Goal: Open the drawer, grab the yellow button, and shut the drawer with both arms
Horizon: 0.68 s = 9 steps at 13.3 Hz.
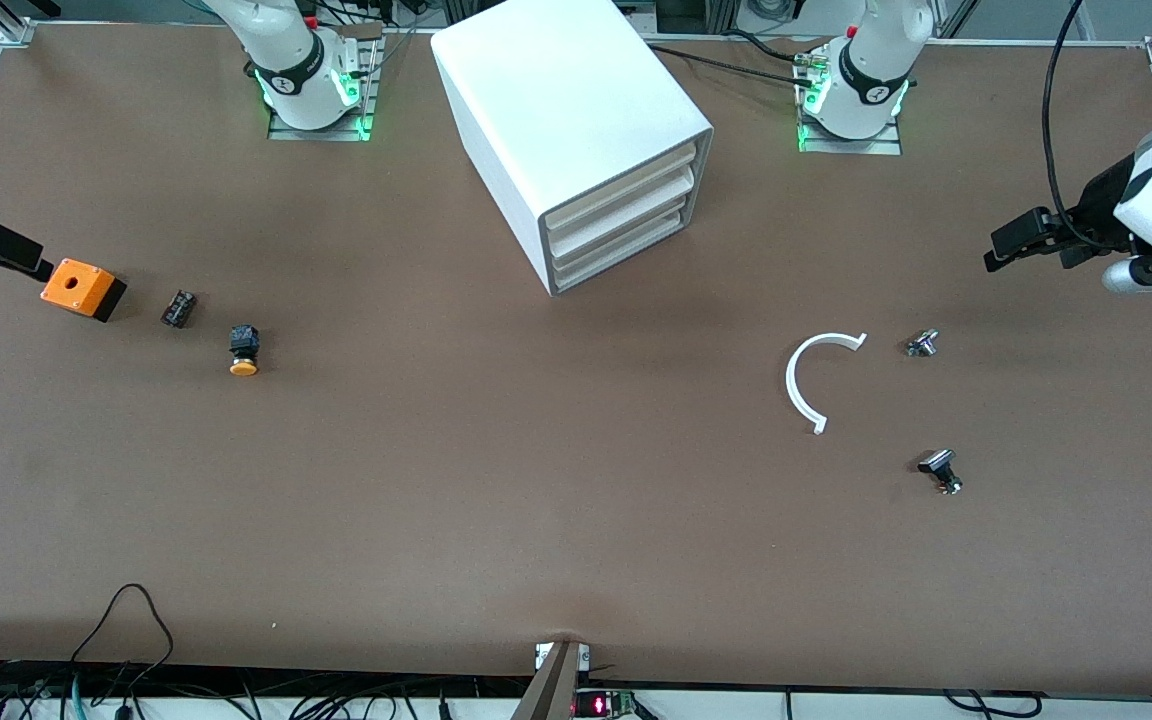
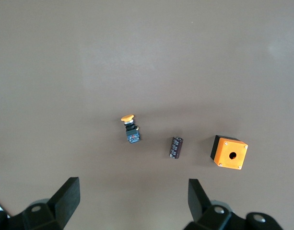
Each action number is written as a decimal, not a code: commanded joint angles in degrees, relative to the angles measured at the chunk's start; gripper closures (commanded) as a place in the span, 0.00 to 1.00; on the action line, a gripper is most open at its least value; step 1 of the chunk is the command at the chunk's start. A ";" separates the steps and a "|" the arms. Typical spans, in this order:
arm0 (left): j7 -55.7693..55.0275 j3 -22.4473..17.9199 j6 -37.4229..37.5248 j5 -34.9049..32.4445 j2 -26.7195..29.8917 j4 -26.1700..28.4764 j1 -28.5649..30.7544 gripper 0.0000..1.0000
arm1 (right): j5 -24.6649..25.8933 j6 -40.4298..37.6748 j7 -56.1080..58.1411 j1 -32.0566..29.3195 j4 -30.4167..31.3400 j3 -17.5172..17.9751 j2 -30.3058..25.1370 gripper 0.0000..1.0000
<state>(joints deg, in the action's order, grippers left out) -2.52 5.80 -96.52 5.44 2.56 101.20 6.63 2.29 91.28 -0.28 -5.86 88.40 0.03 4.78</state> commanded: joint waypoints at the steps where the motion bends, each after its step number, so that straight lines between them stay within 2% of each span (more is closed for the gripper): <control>1: 7.24 -0.18 -0.41 -3.31 -0.54 -1.62 -0.39 0.00 | -0.97 0.83 1.42 0.84 1.77 -0.90 -1.26 0.00; 3: 9.11 -0.18 -1.21 -4.38 -0.63 -1.62 -0.91 0.00 | -1.14 0.83 0.81 5.05 2.03 -5.80 -1.35 0.00; 6: 8.41 0.00 -1.21 -7.89 -0.89 -2.06 -4.07 0.00 | -1.23 0.91 0.98 5.16 2.39 -6.00 -1.17 0.00; 9: 8.59 -0.18 -1.13 -7.90 -0.98 -2.67 -3.38 0.00 | -1.15 1.18 1.42 5.07 2.21 -6.18 -0.47 0.00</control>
<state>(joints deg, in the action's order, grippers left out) 5.40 5.93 -98.05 -1.04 2.54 100.57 3.24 2.02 91.76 0.18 -1.50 89.67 -5.18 4.86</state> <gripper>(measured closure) 0.000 0.000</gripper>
